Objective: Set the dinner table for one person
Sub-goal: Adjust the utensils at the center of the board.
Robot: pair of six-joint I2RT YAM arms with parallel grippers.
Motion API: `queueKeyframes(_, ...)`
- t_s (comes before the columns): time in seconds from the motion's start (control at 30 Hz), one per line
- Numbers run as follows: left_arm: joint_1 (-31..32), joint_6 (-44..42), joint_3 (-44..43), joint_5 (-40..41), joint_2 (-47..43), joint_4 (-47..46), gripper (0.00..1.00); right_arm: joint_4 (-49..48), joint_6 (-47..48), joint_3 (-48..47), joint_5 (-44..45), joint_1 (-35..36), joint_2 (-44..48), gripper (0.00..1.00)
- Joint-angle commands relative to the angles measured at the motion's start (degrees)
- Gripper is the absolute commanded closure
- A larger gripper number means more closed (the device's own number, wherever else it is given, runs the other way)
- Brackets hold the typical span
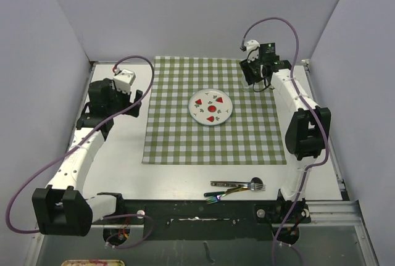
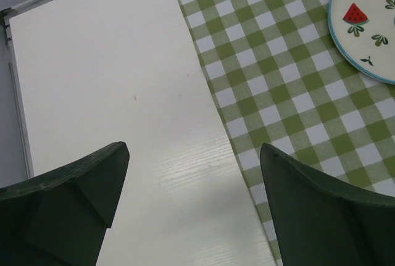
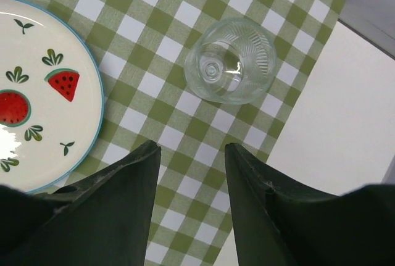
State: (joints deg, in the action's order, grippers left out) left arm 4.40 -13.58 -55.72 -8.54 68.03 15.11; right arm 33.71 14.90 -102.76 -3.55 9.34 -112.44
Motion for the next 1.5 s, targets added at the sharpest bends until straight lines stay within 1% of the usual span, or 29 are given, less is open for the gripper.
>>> queueKeyframes(0.0,-0.7,4.7,-0.7,-5.8,-1.5,-2.6,0.12,-2.0,-1.7,-2.2,-2.6,-0.4,0.6,0.53)
queueKeyframes(0.13,-0.7,8.3,-0.3,-8.6,0.1,-4.4,0.12,-2.4,-1.6,-2.6,-2.0,-0.4,-0.6,0.52)
queueKeyframes(0.2,-0.7,8.7,0.5,-9.1,0.2,-5.5,0.13,-2.2,-1.3,-3.2,-1.6,-0.4,-1.2,0.52)
queueKeyframes(0.37,-0.7,10.4,2.3,-7.0,0.3,-7.3,0.16,-1.7,-1.1,-3.5,-2.6,-0.4,-1.6,0.52)
queueKeyframes(0.5,-0.7,12.7,3.5,-4.4,1.4,-9.6,0.17,0.3,-2.1,-3.2,-7.5,-0.2,-0.8,0.54)
queueKeyframes(0.57,-0.4,13.7,3.4,-1.6,2.4,-10.4,0.18,-0.6,-2.6,-0.5,-8.5,0.0,1.1,0.54)
queueKeyframes(0.7,0.1,16.6,3.1,4.1,4.3,-12.7,0.18,-4.9,-3.7,7.5,-9.7,0.3,8.1,0.54)
queueKeyframes(0.87,2.1,18.8,2.5,4.5,5.8,-15.0,0.17,-9.9,-4.3,19.5,-9.1,2.6,18.2,0.52)
queueKeyframes(0.97,3.7,18.6,3.7,2.3,5.8,-16.6,0.17,-8.5,-1.7,25.8,-7.5,6.3,23.6,0.5)
queueKeyframes(1.07,4.4,17.3,5.4,-3.1,5.4,-16.9,0.18,-4.3,0.6,29.4,-7.0,9.4,27.6,0.5)
queueKeyframes(1.17,4.9,15.0,8.0,-9.1,3.6,-17.6,0.2,-0.8,1.7,33.0,-8.9,9.7,31.3,0.51)
queueKeyframes(1.27,5.1,11.7,8.5,-16.7,1.9,-16.1,0.21,2.2,4.1,36.8,-11.2,9.9,35.7,0.51)
queueKeyframes(1.4,5.4,6.8,9.5,-25.1,-1.5,-13.8,0.23,5.7,10.0,42.7,-12.1,10.1,41.9,0.5)
queueKeyframes(1.47,5.3,3.5,8.5,-28.0,-3.2,-10.3,0.23,8.6,14.2,44.8,-13.7,10.2,45.0,0.5)
